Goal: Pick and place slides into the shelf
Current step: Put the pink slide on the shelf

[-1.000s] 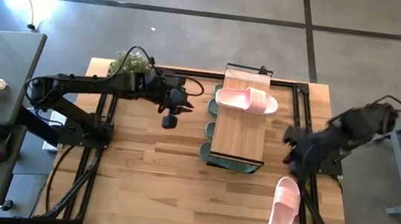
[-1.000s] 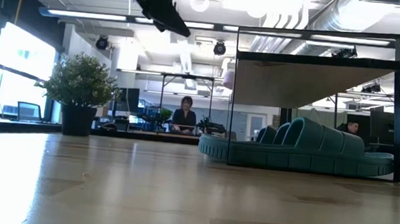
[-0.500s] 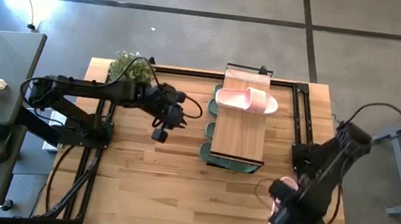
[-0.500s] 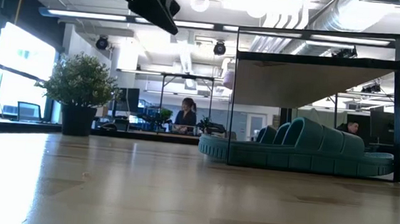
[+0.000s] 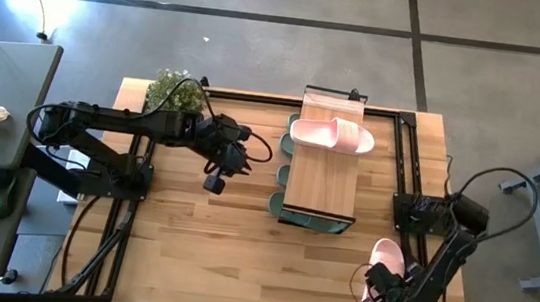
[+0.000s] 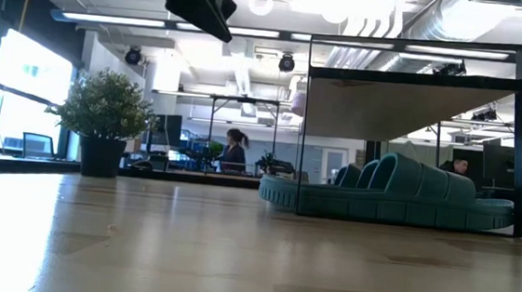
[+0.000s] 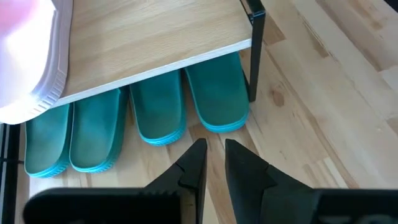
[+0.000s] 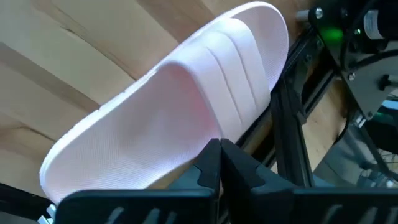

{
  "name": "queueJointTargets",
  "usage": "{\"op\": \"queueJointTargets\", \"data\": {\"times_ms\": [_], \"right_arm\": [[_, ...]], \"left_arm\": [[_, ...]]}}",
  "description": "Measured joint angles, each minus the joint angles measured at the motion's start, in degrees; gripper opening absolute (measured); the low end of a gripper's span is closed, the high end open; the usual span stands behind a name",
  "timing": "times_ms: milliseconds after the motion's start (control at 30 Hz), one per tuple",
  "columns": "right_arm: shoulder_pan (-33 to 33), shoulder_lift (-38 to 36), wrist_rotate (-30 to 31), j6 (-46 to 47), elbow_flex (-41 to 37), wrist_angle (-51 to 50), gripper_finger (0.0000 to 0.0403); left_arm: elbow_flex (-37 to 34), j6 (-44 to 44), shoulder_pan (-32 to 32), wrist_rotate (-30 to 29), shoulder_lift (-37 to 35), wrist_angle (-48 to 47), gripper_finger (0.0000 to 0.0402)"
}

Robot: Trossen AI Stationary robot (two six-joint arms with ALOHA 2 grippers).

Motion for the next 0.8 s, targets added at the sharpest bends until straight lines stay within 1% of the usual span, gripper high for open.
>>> {"op": "queueJointTargets", "data": {"times_ms": [67,133,200,300,367,467,533,667,800], "right_arm": [[1.13,0.02,0.45,1.88,0.0,-0.04,0.0006],[2.33,0.02,0.5,2.72,0.0,-0.04,0.0024],[3.69,0.02,1.01,2.68,0.0,-0.04,0.0054],[5.63,0.02,4.2,2.48,0.0,-0.04,0.0106],[6.47,0.02,4.67,2.0,0.0,-0.02,0.0138],[7.38,0.42,4.81,0.82,0.0,-0.1,0.0168],[7.87,1.42,4.83,-0.4,-0.02,-0.04,0.0175],[7.94,4.3,2.45,-2.97,-0.02,-0.01,0.0176],[7.31,6.49,3.23,-3.66,-0.02,-0.02,0.0177]], "left_arm": [[0.0,0.0,-0.01,0.0,0.0,0.0,0.0046],[0.0,-0.02,0.01,0.0,0.0,0.01,0.0046],[0.0,-0.02,0.01,0.0,0.0,0.01,0.0046],[0.0,-0.02,0.01,-0.01,0.0,0.03,0.0046],[0.0,-0.02,-0.01,-0.02,0.0,0.04,0.0046],[0.0,-0.02,0.0,-0.02,0.0,0.05,0.0046],[0.0,0.0,0.0,-0.34,0.0,0.08,0.0046],[0.0,0.22,0.01,-0.68,0.02,0.57,0.0046],[0.0,0.31,0.01,-0.7,0.02,0.7,0.0046]]}}
